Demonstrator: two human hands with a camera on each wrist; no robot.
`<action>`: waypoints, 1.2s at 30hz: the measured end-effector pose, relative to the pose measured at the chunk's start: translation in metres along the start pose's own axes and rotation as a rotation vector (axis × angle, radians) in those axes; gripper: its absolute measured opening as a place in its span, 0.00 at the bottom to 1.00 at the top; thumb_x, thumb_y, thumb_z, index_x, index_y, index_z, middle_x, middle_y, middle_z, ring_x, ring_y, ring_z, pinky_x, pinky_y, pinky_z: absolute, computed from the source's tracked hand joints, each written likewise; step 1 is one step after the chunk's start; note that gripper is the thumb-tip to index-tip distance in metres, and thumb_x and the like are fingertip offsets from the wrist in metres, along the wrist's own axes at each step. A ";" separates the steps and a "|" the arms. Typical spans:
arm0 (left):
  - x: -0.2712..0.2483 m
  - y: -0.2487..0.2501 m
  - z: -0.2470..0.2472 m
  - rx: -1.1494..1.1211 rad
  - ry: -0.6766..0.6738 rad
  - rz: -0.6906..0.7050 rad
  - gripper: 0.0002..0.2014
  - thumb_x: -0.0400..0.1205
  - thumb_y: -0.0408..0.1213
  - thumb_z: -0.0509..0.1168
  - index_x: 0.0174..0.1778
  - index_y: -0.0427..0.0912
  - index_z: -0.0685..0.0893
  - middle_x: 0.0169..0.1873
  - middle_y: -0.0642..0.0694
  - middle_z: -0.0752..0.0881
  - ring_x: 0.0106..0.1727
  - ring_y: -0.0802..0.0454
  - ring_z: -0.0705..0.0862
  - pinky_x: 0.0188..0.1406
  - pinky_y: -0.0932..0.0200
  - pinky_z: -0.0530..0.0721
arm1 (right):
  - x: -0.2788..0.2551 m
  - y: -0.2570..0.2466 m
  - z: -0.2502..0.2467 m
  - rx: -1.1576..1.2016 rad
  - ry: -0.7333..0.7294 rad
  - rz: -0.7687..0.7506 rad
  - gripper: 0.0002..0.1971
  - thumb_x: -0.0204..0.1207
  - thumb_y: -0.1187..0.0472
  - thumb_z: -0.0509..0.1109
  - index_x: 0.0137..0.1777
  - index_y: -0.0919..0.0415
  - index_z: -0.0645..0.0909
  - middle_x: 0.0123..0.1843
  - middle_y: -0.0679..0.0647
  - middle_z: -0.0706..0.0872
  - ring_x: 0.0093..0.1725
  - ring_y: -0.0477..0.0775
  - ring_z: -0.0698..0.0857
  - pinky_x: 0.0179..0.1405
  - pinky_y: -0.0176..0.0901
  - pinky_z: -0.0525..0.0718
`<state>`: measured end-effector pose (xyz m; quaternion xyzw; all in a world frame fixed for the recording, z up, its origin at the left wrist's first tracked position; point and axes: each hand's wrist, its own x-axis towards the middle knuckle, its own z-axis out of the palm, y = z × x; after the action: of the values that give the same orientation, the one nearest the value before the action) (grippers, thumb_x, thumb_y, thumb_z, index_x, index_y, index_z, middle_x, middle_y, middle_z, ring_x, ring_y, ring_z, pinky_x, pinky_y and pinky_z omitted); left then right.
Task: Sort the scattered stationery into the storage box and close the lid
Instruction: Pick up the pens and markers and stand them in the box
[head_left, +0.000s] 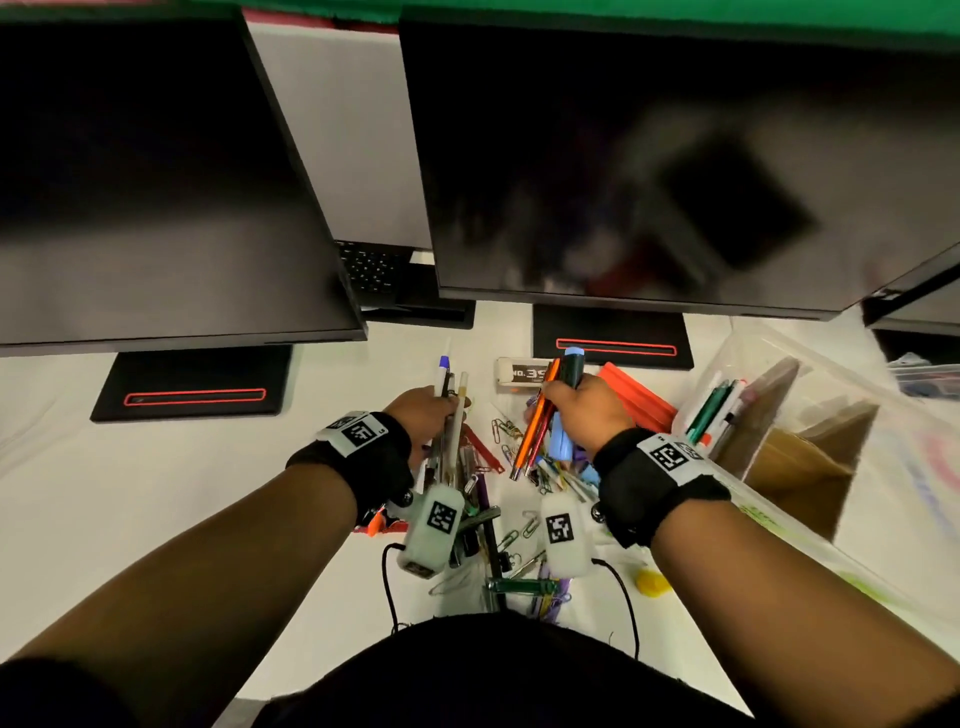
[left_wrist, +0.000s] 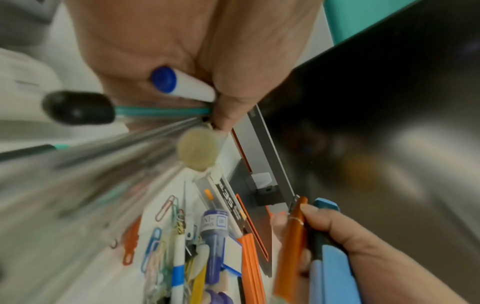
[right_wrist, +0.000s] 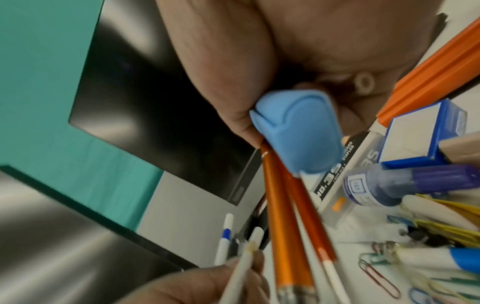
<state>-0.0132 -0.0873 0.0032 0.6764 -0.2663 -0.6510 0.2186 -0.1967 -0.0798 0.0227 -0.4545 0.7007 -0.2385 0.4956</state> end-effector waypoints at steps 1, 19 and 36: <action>-0.003 0.003 0.006 0.003 -0.006 0.007 0.07 0.86 0.37 0.58 0.51 0.39 0.79 0.35 0.46 0.80 0.35 0.50 0.79 0.44 0.53 0.80 | -0.001 0.001 -0.006 0.050 0.011 0.013 0.12 0.81 0.61 0.61 0.35 0.62 0.76 0.36 0.62 0.87 0.33 0.53 0.88 0.34 0.33 0.85; -0.047 0.051 0.121 0.277 -0.267 0.289 0.06 0.84 0.38 0.62 0.43 0.40 0.80 0.32 0.45 0.81 0.27 0.54 0.76 0.23 0.64 0.78 | -0.001 0.046 -0.161 0.199 0.409 0.228 0.13 0.61 0.57 0.75 0.36 0.69 0.83 0.45 0.69 0.89 0.48 0.69 0.88 0.55 0.63 0.86; -0.048 0.074 0.257 0.722 -0.282 0.516 0.14 0.77 0.27 0.66 0.59 0.35 0.80 0.53 0.32 0.88 0.52 0.39 0.88 0.59 0.47 0.85 | -0.101 0.131 -0.178 -0.867 0.038 -0.182 0.24 0.70 0.41 0.67 0.62 0.52 0.81 0.63 0.50 0.84 0.79 0.57 0.61 0.73 0.53 0.70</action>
<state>-0.2752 -0.0999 0.0731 0.5258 -0.6624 -0.5268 0.0857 -0.4020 0.0495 0.0384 -0.6757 0.7021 0.0263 0.2231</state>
